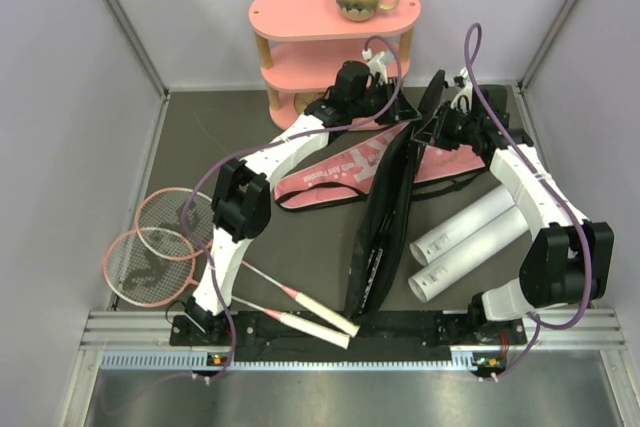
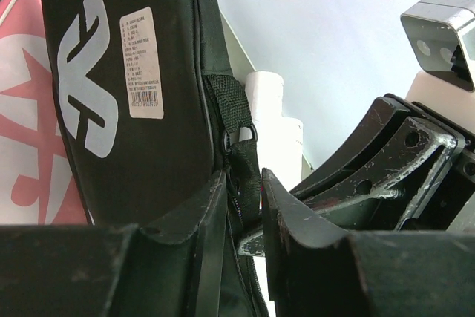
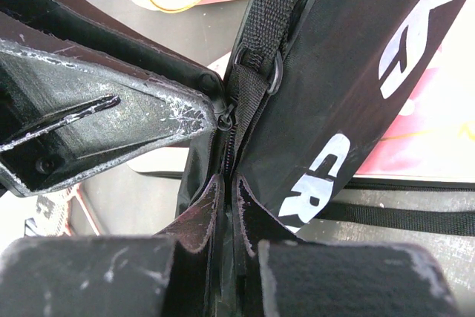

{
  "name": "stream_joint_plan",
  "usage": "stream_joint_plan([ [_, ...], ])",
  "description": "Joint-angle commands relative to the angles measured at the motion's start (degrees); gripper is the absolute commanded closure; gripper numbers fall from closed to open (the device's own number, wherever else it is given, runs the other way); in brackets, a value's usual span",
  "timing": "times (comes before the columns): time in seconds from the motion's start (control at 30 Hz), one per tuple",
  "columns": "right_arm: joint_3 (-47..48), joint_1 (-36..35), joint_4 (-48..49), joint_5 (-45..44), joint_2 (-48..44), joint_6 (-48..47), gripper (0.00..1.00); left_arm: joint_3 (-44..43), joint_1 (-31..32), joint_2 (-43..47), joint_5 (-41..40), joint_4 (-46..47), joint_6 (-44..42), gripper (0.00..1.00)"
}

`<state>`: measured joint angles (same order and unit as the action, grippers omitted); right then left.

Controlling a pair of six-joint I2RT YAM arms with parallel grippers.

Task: Pack up the badminton gear
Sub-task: Zip the racket bag at the center of the board.

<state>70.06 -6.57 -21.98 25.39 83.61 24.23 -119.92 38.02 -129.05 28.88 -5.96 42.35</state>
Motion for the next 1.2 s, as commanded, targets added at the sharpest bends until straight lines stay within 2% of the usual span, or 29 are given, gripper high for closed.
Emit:
stream_joint_plan([
  [0.0,0.6,-0.02,1.41,2.83,-1.88,0.56,1.0,-3.82,0.3,-1.02,-0.23,0.25,0.28,0.71],
  [0.27,0.78,0.06,1.41,3.09,-1.96,0.82,1.0,-7.26,0.48,-3.48,-0.67,-2.39,0.46,0.81],
  [0.33,0.78,-0.11,1.41,3.26,-1.96,0.82,1.0,-7.43,0.48,-3.48,-0.58,-2.57,0.02,0.88],
  [0.4,0.78,-0.02,1.41,3.44,-2.05,1.17,1.0,-7.43,0.39,-3.31,-1.2,-3.01,-0.6,1.0],
  [0.43,0.6,0.06,1.41,2.83,-2.23,1.61,0.99,-7.17,0.48,-2.79,-1.37,-2.92,-0.86,1.0],
  [0.5,0.95,0.85,-0.08,2.04,-2.49,3.27,0.78,-6.56,0.39,-2.26,-1.2,-2.48,-1.91,1.0],
  [0.53,1.82,1.9,-1.13,3.08,-2.58,4.15,0.62,-6.12,0.48,-1.21,-1.29,-2.05,-2.09,1.0],
  [0.63,3.58,8.22,-2.81,4.49,-3.1,8.11,0.48,-2.79,0.48,1.25,-1.73,0.23,-2.27,1.0],
  [0.73,7.44,10.78,-4.21,2.22,-1.71,9.08,0.39,-1.46,0.56,2.23,-0.59,1.64,-1.39,1.0],
  [0.93,16.85,9.83,-6.75,-0.24,7.78,11.01,0.4,-0.67,1.0,3.02,0.29,2.7,-0.16,1.0],
  [1.17,20.73,3.94,-7.99,-8.41,12.97,11.8,0.4,0.56,1.35,4.34,0.47,3.49,0.02,1.0],
])
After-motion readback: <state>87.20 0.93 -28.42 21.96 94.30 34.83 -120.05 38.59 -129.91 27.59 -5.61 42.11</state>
